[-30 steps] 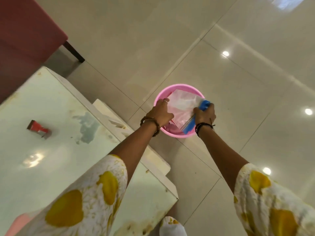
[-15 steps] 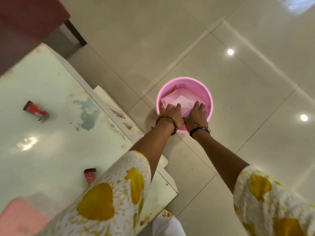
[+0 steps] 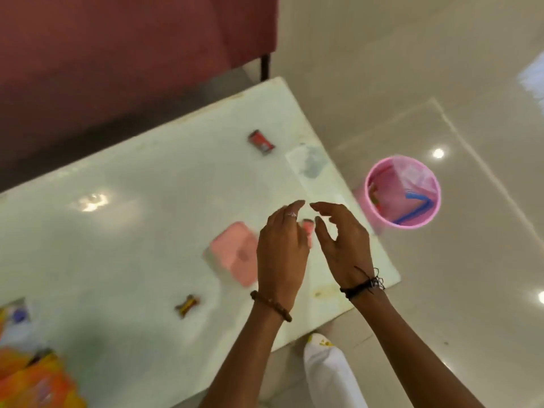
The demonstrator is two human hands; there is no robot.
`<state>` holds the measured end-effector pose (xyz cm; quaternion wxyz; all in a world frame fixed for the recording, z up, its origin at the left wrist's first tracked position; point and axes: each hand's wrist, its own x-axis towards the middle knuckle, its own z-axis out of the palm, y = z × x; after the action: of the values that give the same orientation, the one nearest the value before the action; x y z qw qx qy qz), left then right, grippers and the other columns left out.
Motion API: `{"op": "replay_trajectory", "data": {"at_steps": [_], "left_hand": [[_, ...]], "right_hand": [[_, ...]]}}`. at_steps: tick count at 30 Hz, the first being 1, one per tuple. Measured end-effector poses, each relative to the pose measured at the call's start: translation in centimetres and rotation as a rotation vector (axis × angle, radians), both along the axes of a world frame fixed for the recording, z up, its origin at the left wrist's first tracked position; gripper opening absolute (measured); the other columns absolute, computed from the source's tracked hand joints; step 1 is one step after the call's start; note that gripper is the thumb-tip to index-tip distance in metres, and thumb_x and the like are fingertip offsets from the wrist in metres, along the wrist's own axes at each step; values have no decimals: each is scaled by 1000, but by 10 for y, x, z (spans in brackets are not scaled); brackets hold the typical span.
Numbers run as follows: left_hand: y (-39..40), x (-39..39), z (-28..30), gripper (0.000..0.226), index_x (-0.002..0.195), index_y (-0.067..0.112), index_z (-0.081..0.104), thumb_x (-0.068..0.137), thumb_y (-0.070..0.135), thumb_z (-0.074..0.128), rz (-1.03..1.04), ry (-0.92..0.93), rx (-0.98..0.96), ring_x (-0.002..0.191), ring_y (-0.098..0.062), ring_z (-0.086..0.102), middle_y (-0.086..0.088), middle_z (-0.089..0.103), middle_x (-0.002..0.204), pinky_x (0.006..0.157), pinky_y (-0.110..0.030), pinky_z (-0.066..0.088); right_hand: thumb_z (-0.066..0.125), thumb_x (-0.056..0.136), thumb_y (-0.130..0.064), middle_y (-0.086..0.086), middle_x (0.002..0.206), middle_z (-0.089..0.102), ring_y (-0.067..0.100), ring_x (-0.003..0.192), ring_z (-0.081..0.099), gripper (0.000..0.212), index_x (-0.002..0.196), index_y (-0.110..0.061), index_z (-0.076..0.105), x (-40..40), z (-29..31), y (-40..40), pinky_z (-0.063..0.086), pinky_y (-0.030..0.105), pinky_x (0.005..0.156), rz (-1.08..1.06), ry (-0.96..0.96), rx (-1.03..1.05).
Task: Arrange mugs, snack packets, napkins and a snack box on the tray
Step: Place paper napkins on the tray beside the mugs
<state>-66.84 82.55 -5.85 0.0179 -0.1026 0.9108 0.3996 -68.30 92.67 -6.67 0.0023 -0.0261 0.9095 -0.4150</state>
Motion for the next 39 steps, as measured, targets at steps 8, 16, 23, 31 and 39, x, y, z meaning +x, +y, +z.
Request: {"op": "replay_trajectory", "data": {"at_steps": [8,16,23,31,39], "left_hand": [[-227,214,42,44,136,19,42,93,12,47,368,-139,-54,128,-14,45,3,51,137,101,-26,39],[-368,355,49,47,139,14,39,93,13,47,577,-298,-1,128,-21,42,-3,47,141,100,-31,38],[-431,382,29,48,138,13,39,91,8,48,557,-329,97,133,-21,39,-3,43,145,101,-33,38],[-480,368,26,40,133,22,47,94,15,47,531,-271,26,113,-21,57,-5,61,127,89,-29,44],[-566,395,52,28,119,11,57,92,7,51,975,64,186,106,-22,61,-4,64,119,95,-34,49]], "right_hand": [[51,93,-20,-3,142,44,12,129,40,47,138,-23,38,178,22,-233,27,13,98,567,-151,71],[52,90,-17,7,145,39,25,131,38,53,140,-14,33,276,30,-384,37,32,101,735,-291,127],[52,91,-13,10,142,42,28,129,42,46,135,-9,41,286,19,-433,42,39,101,593,-320,151],[50,93,-16,6,136,48,22,122,48,41,133,-15,42,302,26,-487,45,34,92,715,-367,101],[51,90,-10,5,101,66,20,94,63,32,121,-15,50,316,50,-604,52,41,83,855,-383,-88]]}}
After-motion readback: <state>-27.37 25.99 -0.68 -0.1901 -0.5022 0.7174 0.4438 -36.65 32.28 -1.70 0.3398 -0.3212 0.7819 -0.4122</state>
